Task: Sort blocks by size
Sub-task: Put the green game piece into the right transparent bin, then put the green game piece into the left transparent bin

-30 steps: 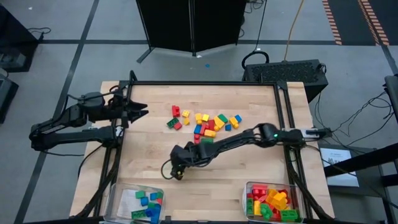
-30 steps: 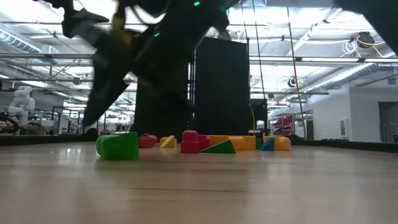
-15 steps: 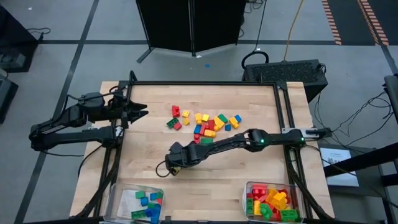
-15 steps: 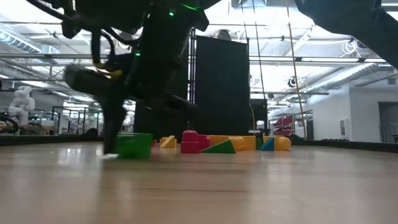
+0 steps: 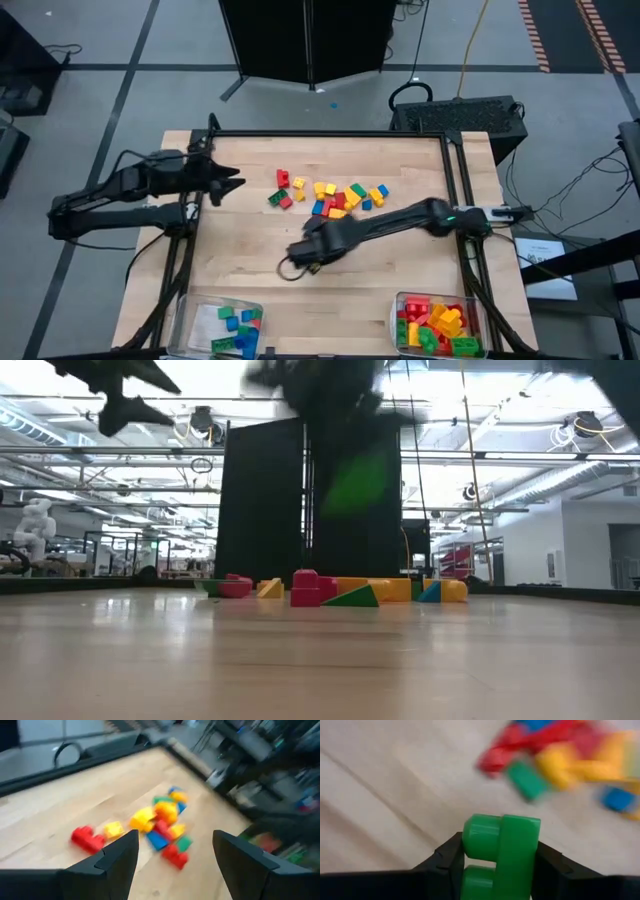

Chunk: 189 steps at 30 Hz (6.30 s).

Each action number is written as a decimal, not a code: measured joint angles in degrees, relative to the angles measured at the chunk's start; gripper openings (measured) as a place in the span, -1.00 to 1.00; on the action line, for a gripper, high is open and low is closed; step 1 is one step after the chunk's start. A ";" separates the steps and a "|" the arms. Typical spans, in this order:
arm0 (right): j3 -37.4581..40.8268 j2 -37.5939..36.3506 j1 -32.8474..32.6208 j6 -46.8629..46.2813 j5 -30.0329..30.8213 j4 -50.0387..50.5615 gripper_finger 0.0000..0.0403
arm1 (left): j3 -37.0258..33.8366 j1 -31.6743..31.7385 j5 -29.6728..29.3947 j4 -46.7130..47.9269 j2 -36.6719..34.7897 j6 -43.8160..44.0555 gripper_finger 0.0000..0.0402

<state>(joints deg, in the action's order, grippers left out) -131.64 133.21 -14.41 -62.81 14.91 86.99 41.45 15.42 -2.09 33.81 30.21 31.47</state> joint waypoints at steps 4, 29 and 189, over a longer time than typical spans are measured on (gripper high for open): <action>0.89 -9.37 -3.66 -6.95 2.41 3.43 -0.28 | -0.02 -0.02 -0.21 -0.27 5.40 -2.33 0.27; 25.15 -21.31 -38.27 -65.00 -25.21 2.56 -0.28 | -0.09 -0.07 5.06 -3.00 11.78 -3.35 0.27; -2.07 14.60 -3.09 55.71 -29.74 -88.44 -0.42 | -0.04 -0.12 -15.37 16.00 -2.51 -3.46 0.27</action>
<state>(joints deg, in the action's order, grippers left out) -133.71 147.81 -17.50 -7.09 -14.83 -1.45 41.41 15.30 -17.47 49.80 27.70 28.01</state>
